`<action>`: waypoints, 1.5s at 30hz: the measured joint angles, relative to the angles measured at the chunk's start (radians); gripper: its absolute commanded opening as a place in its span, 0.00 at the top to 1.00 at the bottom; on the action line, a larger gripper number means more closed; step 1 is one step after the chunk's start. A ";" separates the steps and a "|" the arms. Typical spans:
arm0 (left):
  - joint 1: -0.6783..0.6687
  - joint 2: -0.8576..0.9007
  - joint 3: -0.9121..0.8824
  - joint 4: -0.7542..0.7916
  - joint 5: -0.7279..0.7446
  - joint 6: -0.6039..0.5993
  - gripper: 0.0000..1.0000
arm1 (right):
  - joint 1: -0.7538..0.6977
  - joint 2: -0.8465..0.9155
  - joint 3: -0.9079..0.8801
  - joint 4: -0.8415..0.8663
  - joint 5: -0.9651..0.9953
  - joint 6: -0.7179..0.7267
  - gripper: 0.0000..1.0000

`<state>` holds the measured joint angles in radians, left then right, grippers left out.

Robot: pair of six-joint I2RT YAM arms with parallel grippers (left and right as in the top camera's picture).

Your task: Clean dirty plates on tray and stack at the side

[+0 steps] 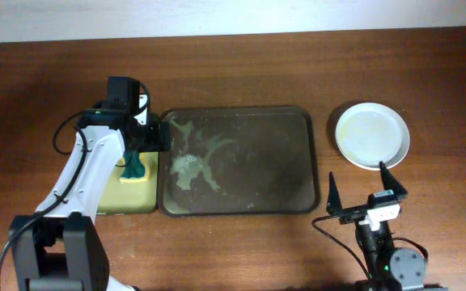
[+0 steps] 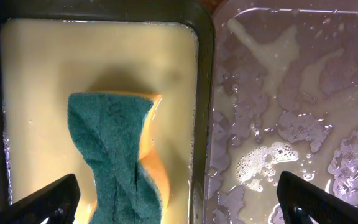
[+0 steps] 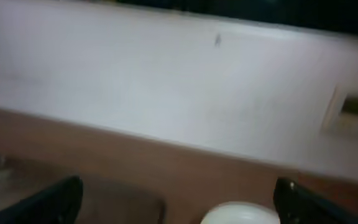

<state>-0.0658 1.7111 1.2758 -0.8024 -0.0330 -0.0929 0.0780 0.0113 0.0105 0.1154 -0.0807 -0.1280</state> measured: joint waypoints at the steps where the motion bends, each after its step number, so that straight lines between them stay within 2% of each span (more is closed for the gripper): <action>1: 0.000 0.000 0.000 0.000 0.000 0.000 0.00 | 0.000 0.000 0.002 -0.077 0.000 0.017 0.02; 3: 0.000 0.000 0.000 0.001 0.000 0.000 0.01 | 0.000 0.002 0.000 -0.182 0.002 0.026 0.02; 16: 0.000 0.000 0.000 0.000 0.000 0.000 0.00 | 0.000 0.002 0.000 -0.183 0.003 0.028 0.02; 19: 0.000 -0.082 -0.003 -0.001 0.000 0.000 0.00 | 0.000 0.002 0.000 -0.183 0.003 0.028 0.02; 20: 0.000 -0.257 -0.008 0.002 0.000 0.000 0.01 | 0.000 0.003 0.000 -0.183 0.003 0.028 0.02; 23: 0.000 -0.625 -0.013 -0.005 -0.005 0.000 0.00 | 0.000 0.005 0.000 -0.183 0.003 0.029 0.02; 25: -0.002 -0.908 -0.071 -0.011 -0.054 0.003 0.00 | 0.000 0.005 0.000 -0.183 0.004 0.029 0.02; 26: -0.002 -0.990 -0.126 0.007 -0.068 0.004 0.00 | 0.000 0.007 0.000 -0.182 0.004 0.029 0.02; 29: -0.002 -1.410 -0.496 0.001 -0.084 -0.002 0.01 | -0.002 0.007 0.000 -0.183 0.003 0.029 0.02; 30: -0.002 -1.513 -0.595 0.086 -0.082 -0.008 0.01 | -0.002 0.007 0.000 -0.180 0.003 0.031 0.02; 32: -0.002 -1.655 -0.774 0.362 -0.067 -0.016 0.00 | -0.002 0.005 0.000 -0.182 0.004 0.032 0.02; 35: -0.002 -1.697 -0.970 0.934 -0.031 -0.023 0.01 | -0.002 0.006 0.000 -0.183 0.003 0.034 0.02; 36: -0.002 -1.701 -1.052 1.076 -0.025 -0.024 0.01 | -0.002 0.005 0.000 -0.183 0.004 0.036 0.02; 38: -0.002 -1.701 -1.181 1.200 -0.019 -0.032 0.00 | -0.002 0.005 0.000 -0.183 0.003 0.038 0.02; 40: -0.002 -1.701 -1.248 1.117 -0.015 -0.053 0.01 | -0.002 0.005 0.000 -0.183 0.004 0.039 0.02; 42: -0.002 -1.702 -1.259 0.891 -0.008 -0.062 0.01 | -0.002 0.005 0.000 -0.183 0.004 0.038 0.02; 43: -0.002 -1.696 -1.265 0.725 -0.003 -0.065 0.00 | -0.002 0.005 0.000 -0.183 0.003 0.039 0.02; 45: -0.002 -1.698 -1.265 0.724 0.002 -0.065 0.01 | -0.002 0.005 0.000 -0.183 0.004 0.039 0.01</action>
<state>-0.0681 0.0135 0.0113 -0.0784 -0.0315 -0.1581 0.0761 0.0166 0.0109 -0.0677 -0.0769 -0.0895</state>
